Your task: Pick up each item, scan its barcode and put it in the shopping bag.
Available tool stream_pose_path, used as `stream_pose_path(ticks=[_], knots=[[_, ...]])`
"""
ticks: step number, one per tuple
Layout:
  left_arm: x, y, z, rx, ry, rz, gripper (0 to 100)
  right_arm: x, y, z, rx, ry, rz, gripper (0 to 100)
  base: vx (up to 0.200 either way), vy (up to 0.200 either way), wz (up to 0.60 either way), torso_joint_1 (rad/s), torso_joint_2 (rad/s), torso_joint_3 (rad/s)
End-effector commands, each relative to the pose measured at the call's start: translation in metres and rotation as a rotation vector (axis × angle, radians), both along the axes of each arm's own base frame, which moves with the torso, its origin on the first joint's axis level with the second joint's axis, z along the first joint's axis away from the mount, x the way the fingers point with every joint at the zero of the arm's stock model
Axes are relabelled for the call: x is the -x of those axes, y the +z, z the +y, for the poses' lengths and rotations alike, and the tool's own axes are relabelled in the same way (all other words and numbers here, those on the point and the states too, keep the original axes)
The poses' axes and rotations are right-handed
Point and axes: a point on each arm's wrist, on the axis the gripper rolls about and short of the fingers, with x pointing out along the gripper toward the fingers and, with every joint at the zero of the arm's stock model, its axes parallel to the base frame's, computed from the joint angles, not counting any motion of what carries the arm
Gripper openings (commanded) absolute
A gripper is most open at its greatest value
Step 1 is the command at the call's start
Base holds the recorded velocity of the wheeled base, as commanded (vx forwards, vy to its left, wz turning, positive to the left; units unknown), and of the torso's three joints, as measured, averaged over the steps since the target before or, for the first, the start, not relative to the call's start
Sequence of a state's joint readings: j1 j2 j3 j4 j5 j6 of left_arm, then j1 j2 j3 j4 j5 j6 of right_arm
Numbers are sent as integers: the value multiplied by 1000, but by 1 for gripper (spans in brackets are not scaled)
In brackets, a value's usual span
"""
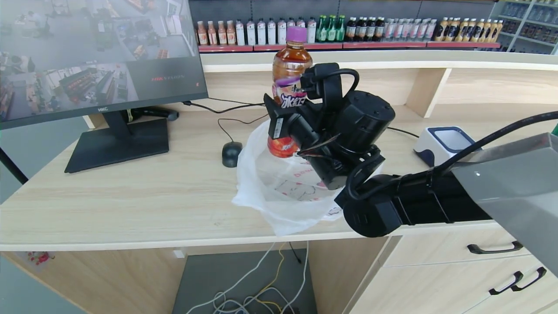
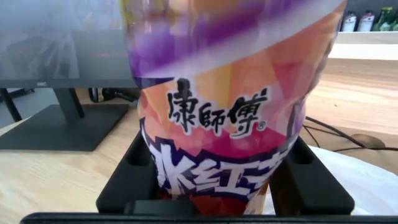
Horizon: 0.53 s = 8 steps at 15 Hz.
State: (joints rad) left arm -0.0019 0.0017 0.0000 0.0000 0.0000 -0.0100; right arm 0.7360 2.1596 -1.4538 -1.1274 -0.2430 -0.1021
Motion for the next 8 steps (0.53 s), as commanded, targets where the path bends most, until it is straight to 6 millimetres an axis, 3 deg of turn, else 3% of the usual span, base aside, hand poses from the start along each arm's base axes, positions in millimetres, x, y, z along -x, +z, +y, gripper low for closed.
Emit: stream_pose_path(ticks=[1,8], knots=[[0,0,0,1,0,0,100,-8,-6,-1,3,-11,15,0,0,0,0,0,0,0],[0,0,0,1,0,0,100,-28,-15,-3,-15,-19,52,0,0,0,0,0,0,0]])
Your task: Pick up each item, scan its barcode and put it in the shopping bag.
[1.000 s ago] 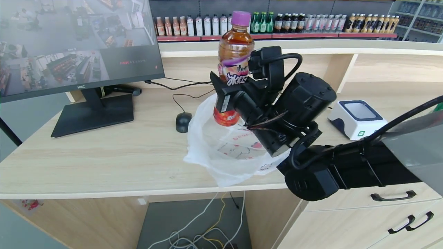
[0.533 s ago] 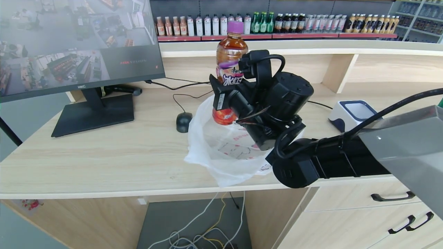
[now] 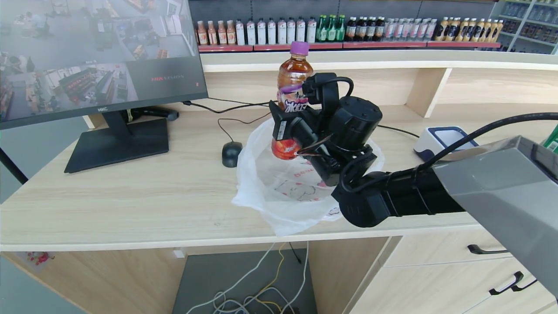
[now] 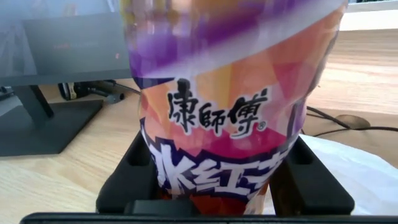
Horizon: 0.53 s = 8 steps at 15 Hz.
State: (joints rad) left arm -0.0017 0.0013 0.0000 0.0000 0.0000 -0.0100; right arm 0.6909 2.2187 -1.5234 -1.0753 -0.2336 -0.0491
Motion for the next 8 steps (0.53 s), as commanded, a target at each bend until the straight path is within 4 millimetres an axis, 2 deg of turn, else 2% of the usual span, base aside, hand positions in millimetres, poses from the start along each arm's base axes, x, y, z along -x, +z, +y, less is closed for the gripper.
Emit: stream_pose_path(ticks=[1,8], knots=[[0,0,0,1,0,0,100,-3,-3,3,-1,-1,2,0,0,0,0,0,0,0],[0,0,0,-1,0,0,100,-7,-14,5,12,3,20,0,0,0,0,0,0,0]])
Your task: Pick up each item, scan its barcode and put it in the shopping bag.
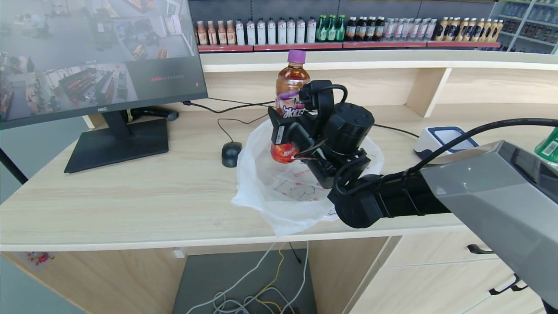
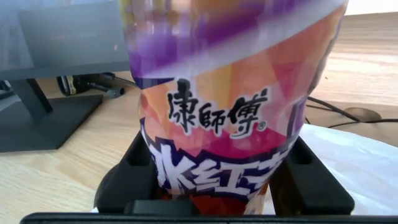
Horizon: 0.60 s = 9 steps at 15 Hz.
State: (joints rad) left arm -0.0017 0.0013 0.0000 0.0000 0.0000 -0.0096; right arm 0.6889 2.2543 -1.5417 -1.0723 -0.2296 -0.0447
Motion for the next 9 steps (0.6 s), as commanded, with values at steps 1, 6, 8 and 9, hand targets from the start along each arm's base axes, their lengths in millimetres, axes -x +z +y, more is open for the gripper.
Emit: stream_pose_path(ticks=[1,6,8,9], knots=[[0,0,0,1,0,0,100,-1,-4,1,6,1,6,0,0,0,0,0,0,0],[0,0,0,1,0,0,100,-5,-16,4,21,1,25,0,0,0,0,0,0,0],[0,0,0,1,0,0,100,-6,-18,4,25,-1,30,0,0,0,0,0,0,0],[0,0,0,1,0,0,100,-7,-20,4,28,-2,34,0,0,0,0,0,0,0]])
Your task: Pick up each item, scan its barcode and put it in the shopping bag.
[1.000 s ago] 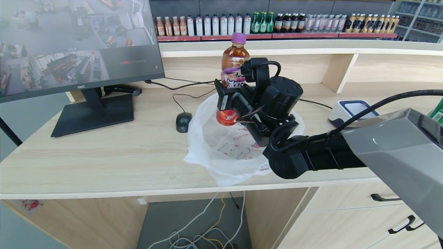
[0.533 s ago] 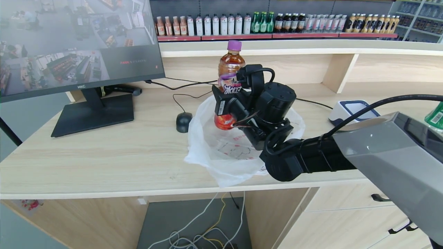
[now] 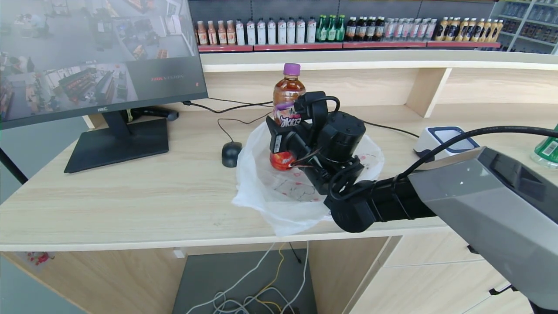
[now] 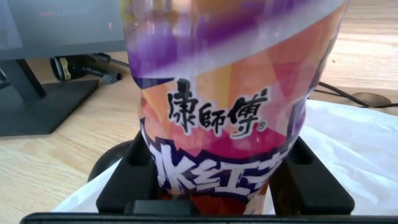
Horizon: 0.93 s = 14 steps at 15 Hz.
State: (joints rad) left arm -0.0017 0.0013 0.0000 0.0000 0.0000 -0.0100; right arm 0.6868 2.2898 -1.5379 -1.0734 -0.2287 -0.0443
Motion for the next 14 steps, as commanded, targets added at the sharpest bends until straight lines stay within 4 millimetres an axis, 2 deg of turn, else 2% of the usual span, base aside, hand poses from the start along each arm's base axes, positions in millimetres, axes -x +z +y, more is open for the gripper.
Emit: stream_pose_path(ticks=[1,14], knots=[[0,0,0,-1,0,0,100,-2,-5,0,7,-3,8,0,0,0,0,0,0,0],[0,0,0,1,0,0,100,0,-22,0,41,-2,53,0,0,0,0,0,0,0]])
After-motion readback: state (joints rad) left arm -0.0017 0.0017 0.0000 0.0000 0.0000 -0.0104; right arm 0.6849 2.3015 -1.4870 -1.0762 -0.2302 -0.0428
